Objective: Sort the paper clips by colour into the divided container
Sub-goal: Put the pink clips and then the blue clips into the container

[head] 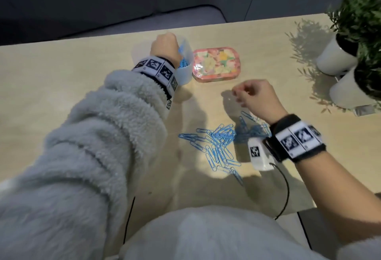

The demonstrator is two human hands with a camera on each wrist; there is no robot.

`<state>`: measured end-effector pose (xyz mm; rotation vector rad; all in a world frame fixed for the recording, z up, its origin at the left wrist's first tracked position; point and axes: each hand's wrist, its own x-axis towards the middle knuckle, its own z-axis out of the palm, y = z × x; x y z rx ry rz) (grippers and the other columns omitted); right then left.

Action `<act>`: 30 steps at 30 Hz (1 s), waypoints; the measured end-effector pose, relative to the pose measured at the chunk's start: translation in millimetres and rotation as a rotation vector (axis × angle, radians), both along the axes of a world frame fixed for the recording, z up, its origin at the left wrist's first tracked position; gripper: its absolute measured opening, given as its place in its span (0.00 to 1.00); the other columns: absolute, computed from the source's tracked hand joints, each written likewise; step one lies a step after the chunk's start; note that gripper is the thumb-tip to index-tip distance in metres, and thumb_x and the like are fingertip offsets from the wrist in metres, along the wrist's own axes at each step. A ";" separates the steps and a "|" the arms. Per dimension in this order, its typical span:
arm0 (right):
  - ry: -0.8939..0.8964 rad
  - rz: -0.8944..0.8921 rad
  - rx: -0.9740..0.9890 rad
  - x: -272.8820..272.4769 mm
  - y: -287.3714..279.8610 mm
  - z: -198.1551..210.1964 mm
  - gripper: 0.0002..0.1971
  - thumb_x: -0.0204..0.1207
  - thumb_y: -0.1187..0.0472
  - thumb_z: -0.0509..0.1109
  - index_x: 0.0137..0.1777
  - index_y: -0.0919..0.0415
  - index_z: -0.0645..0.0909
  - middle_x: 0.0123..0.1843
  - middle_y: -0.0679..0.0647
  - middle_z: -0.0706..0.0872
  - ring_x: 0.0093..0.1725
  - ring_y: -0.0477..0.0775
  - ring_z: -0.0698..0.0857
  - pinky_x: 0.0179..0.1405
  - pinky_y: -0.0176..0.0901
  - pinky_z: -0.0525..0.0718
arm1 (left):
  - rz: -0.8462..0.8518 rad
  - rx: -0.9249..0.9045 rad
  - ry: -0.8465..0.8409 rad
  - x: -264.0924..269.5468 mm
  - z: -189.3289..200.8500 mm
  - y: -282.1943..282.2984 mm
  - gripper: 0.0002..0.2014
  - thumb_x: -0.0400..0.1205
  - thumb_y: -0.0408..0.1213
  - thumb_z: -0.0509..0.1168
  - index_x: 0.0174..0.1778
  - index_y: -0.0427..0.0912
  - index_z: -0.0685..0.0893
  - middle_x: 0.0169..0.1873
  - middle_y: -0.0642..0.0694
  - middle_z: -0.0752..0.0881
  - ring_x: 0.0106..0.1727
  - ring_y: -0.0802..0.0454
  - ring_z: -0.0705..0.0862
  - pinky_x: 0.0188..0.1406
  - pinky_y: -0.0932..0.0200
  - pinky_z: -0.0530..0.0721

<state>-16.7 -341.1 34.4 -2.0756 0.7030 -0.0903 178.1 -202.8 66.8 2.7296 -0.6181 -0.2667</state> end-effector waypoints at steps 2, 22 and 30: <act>0.075 -0.061 -0.155 -40.7 -14.1 -10.0 0.09 0.72 0.68 0.65 0.41 0.57 0.85 0.43 0.56 0.88 0.33 0.37 0.82 0.42 0.29 0.80 | -0.050 0.074 0.014 0.3 -4.6 -4.0 0.12 0.77 0.33 0.68 0.54 0.31 0.83 0.56 0.34 0.85 0.59 0.36 0.82 0.58 0.48 0.79; 0.082 -0.198 -0.231 -77.8 -3.8 -58.1 0.11 0.73 0.64 0.64 0.52 0.60 0.84 0.50 0.65 0.85 0.47 0.65 0.85 0.53 0.53 0.83 | -0.422 0.011 0.208 -155.8 -90.1 61.1 0.24 0.73 0.52 0.70 0.56 0.38 0.79 0.53 0.37 0.78 0.56 0.38 0.76 0.59 0.46 0.73; 0.280 -0.047 -0.359 -41.8 -29.4 -56.7 0.18 0.74 0.55 0.67 0.61 0.61 0.81 0.58 0.69 0.79 0.60 0.70 0.80 0.63 0.55 0.78 | -0.530 -0.013 0.295 -140.7 -86.7 73.4 0.31 0.66 0.40 0.77 0.64 0.36 0.76 0.57 0.34 0.76 0.57 0.35 0.78 0.61 0.46 0.75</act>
